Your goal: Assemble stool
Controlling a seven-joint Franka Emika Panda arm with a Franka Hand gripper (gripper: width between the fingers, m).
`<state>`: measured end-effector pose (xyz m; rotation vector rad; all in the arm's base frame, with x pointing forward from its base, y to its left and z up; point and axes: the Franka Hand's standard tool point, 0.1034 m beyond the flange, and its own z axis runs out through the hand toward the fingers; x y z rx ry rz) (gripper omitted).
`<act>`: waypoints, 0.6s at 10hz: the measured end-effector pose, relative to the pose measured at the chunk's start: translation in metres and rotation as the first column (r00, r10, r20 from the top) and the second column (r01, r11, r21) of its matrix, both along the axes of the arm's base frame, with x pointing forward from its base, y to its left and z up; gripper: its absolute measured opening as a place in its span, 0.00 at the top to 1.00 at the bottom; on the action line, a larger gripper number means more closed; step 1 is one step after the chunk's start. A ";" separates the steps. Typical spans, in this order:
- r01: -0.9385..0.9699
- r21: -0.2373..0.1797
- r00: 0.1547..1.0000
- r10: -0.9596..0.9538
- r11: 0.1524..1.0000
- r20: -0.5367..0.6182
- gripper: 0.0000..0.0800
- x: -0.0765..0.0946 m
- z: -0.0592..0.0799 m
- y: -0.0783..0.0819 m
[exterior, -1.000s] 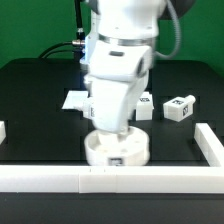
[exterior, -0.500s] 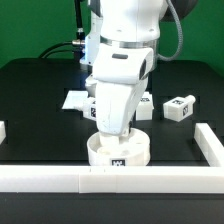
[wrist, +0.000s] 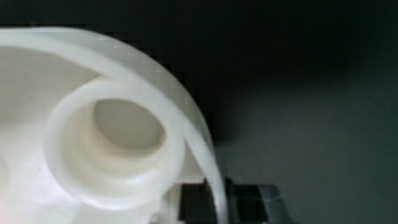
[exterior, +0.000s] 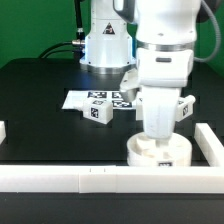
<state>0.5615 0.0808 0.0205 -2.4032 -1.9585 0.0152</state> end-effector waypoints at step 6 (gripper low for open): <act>0.032 0.003 0.999 -0.032 0.999 0.005 0.97 0.008 -0.002 0.015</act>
Offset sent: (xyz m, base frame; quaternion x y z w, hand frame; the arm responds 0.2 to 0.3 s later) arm 0.0169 0.0106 -0.0028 0.0011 -0.0083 -0.0217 0.9997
